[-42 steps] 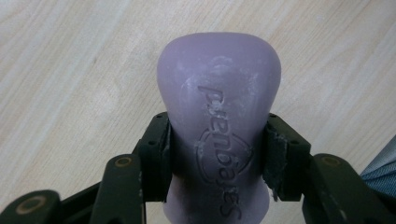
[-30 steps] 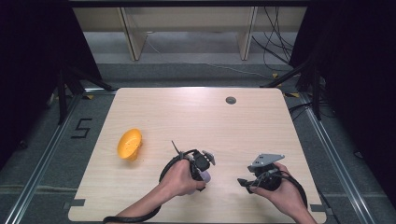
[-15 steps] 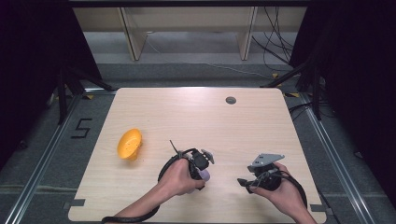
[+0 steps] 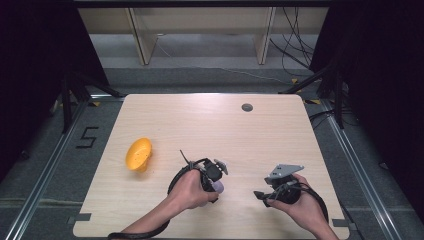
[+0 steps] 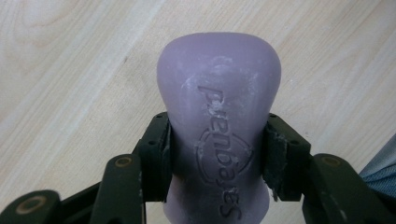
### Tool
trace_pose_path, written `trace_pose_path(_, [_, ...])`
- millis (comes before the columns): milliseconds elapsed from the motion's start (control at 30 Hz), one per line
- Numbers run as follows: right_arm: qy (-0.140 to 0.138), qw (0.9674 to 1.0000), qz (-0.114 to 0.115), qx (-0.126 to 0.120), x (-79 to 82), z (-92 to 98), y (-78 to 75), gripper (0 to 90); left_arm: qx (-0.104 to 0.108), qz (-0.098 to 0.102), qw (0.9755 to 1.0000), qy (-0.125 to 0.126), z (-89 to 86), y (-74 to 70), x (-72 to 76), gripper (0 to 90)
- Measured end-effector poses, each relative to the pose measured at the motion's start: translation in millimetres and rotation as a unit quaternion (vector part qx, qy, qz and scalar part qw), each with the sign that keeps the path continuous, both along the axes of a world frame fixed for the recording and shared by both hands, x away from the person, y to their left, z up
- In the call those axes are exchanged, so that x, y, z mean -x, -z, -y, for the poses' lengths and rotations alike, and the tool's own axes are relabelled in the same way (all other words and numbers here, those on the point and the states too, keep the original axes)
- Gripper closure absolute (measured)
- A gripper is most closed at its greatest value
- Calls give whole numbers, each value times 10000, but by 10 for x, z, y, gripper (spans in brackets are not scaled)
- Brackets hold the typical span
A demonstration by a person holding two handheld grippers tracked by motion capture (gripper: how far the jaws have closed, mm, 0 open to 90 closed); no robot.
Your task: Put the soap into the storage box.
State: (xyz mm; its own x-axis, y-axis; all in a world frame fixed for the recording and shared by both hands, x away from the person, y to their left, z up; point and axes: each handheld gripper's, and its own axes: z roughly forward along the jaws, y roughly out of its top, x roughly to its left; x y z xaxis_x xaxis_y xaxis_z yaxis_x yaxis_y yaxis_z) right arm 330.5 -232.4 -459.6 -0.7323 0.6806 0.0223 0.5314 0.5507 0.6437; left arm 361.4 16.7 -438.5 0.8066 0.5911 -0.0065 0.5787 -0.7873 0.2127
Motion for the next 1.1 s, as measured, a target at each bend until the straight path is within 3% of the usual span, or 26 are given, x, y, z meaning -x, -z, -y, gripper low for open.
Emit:
trace_pose_path(167, [23, 9999, 72, -75, -3, -18, 20, 375, 47, 30, 10000, -67, -23, -12, -2, 493])
trace_pose_path(200, [-24, 10000, -13, 14, -6, -8, 1, 374, 31, 21, 10000, -47, -30, -17, -6, 493])
trace_pose_path(333, [31, 9999, -102, -24, 4, -21, -8, 375, 67, 31, 9999, -131, -48, -16, -8, 493])
trace_pose_path(567, [83, 9999, 37, -87, 2, -25, 14, 375, 45, 66, 9998, -193, -116, -44, -39, 493])
trace_pose_path(600, [16, 10000, 13, 1, -3, -12, -5, 375, 34, 53, 9998, -200, -123, -50, -42, 493])
trace_pose_path(1067, [31, 10000, 49, -60, -9, -20, 17, 374, 82, 90, 9994, -330, -207, -101, -91, 493])
trace_pose_path(1100, [4, 10000, -24, -9, -8, -14, 2, 374, 109, 138, 9993, -336, -212, -97, -94, 493])
